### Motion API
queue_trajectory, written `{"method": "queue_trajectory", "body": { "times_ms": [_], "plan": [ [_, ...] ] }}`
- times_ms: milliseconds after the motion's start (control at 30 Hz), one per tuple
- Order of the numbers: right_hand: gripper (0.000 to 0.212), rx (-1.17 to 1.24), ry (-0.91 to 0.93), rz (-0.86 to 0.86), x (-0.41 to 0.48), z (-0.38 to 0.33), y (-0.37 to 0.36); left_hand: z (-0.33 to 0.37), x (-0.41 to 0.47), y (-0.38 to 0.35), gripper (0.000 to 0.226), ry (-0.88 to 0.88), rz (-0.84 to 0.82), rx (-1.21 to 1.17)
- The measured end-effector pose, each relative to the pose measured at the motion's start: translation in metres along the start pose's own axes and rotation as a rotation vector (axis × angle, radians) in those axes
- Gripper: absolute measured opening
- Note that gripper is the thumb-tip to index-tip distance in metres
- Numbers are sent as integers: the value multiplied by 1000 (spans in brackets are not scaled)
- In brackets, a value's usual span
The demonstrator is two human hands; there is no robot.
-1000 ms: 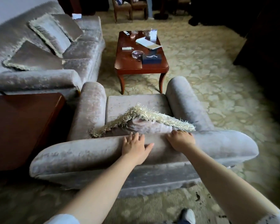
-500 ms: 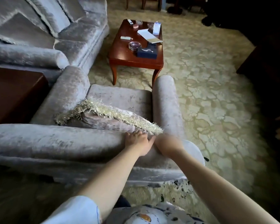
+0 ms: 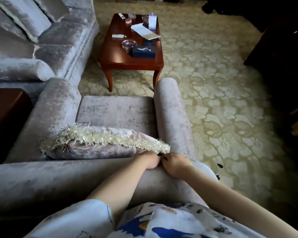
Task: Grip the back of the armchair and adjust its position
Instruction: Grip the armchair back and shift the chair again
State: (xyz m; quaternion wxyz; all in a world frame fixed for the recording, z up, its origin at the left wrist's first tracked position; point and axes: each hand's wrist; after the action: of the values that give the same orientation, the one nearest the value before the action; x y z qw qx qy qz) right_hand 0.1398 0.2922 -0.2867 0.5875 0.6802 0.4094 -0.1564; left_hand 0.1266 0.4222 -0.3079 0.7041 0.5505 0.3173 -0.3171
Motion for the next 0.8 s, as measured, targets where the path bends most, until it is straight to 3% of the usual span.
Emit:
{"method": "queue_trajectory", "body": {
  "times_ms": [133,300,500,667,800],
  "plan": [
    [39,9,-27,46,7,3,15,1,10,19,48,-10,35,-124],
    [45,-15,-63,87,-7,10,16,6,-2,8,36,18,328,-318],
    [47,-99,-55,254,-31,13,2,-8,-32,-9,42,74,436,-305],
    [56,-122,-136,249,-35,3,-5,-17,-67,-35,45,99,545,-224],
    [55,-134,-105,275,-35,-32,-20,-25,-90,-47,48,100,492,-165]
  ]
}}
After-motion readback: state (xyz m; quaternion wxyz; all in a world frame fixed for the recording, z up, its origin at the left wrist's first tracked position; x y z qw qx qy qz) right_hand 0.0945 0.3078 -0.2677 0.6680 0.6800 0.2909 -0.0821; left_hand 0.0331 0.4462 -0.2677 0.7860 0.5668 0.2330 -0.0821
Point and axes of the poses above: each hand's wrist, its own x-axis towards the middle knuckle, its own y-axis out of the back of the hand, z = x × y, and after that the axes turned 12 degrees about -z, right-handed
